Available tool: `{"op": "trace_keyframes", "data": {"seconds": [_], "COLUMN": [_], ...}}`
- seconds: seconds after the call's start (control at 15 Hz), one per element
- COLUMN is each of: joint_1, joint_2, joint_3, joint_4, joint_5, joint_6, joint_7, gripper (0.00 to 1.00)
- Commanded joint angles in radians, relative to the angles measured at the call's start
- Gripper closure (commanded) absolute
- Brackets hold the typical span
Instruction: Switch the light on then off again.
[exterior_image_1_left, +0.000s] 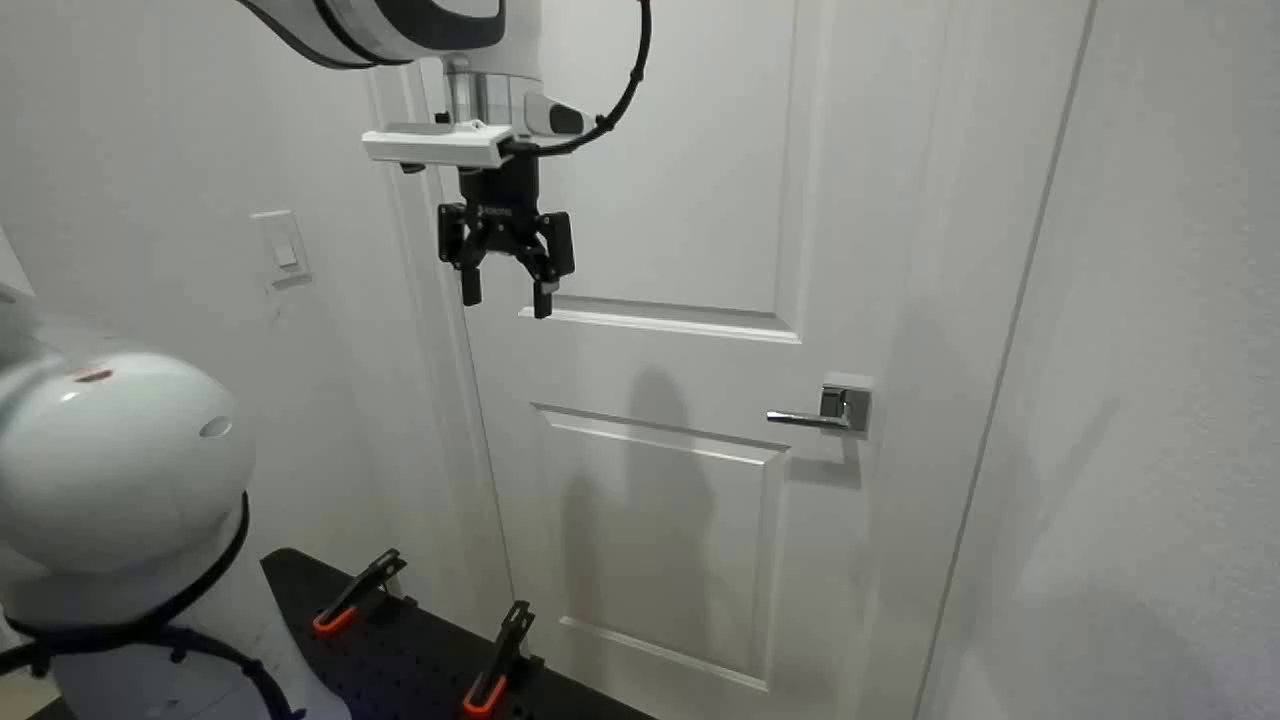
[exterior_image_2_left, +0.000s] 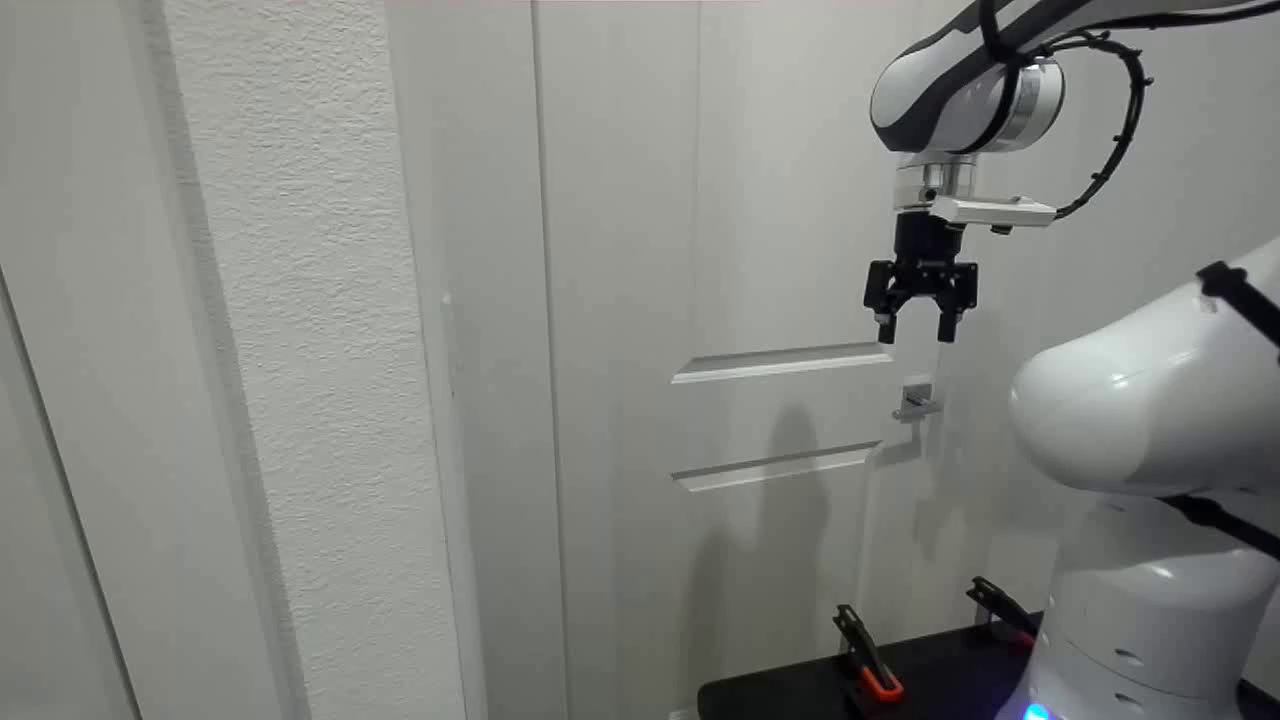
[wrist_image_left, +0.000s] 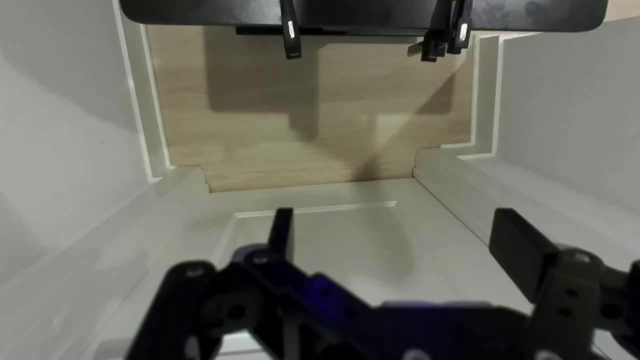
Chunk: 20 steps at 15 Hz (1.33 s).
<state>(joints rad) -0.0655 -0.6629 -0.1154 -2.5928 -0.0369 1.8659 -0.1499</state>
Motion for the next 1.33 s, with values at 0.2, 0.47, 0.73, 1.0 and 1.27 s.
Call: {"op": "trace_keyframes", "data": {"seconds": [0.2,0.47,0.73,1.0,1.27], "joint_1": [0.0,0.034,0.106,0.194,0.271], "joint_2": [0.0,0.015,0.017,0.029,0.039], "joint_3": [0.0,0.007,0.041,0.102,0.155], "joint_4": [0.002,0.01,0.011,0.018,0.025], "joint_5": [0.0,0.019,0.045,0.061,0.082], "joint_6": [-0.002,0.019,0.051,0.105,0.165], "joint_7": [0.0,-0.029,-0.057,-0.076,-0.082], "gripper": [0.0,0.0,0.0,0.0,0.0]}}
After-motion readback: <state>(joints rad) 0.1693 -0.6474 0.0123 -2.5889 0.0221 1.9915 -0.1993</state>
